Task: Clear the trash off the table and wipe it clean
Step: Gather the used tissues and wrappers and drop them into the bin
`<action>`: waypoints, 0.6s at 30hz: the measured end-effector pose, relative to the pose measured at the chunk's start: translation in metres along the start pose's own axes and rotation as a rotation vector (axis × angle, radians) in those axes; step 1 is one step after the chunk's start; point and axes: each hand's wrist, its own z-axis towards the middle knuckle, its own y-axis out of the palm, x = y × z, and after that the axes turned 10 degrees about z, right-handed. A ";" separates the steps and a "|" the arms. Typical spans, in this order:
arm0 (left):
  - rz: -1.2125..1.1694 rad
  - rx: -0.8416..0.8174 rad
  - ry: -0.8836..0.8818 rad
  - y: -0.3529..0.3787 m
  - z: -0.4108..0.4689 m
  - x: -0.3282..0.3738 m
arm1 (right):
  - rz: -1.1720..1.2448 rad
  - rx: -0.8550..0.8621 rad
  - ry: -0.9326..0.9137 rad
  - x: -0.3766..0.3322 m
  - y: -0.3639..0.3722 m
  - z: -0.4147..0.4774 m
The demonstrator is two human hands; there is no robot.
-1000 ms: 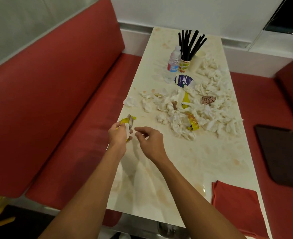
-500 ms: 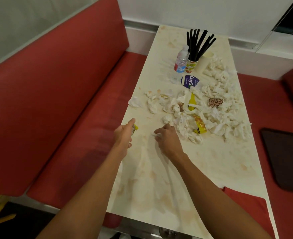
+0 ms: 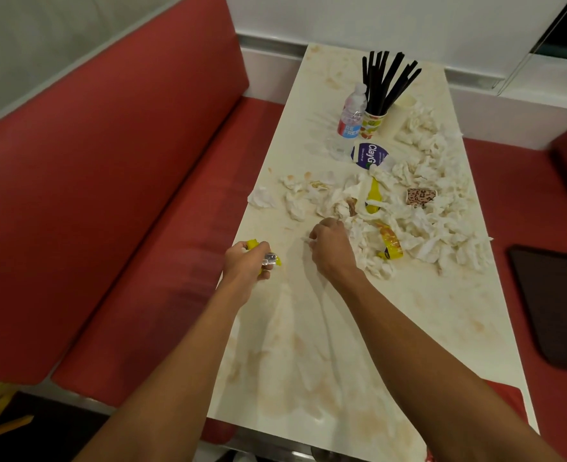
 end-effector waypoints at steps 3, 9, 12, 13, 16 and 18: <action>0.014 0.006 0.009 0.002 -0.003 0.000 | 0.057 0.018 -0.010 -0.003 0.000 -0.007; -0.063 -0.025 -0.006 0.008 -0.006 -0.005 | 0.630 0.171 0.171 -0.034 -0.024 -0.039; -0.060 -0.023 -0.006 0.015 -0.010 -0.004 | 0.869 0.179 0.263 -0.053 -0.025 -0.059; -0.060 -0.019 -0.007 0.018 -0.010 -0.004 | 0.908 0.182 0.274 -0.058 -0.023 -0.064; -0.115 -0.061 -0.058 0.024 -0.013 -0.005 | 0.982 0.217 0.275 -0.067 -0.016 -0.077; -0.162 -0.072 -0.080 0.026 -0.013 -0.006 | 0.993 0.224 0.287 -0.068 -0.014 -0.082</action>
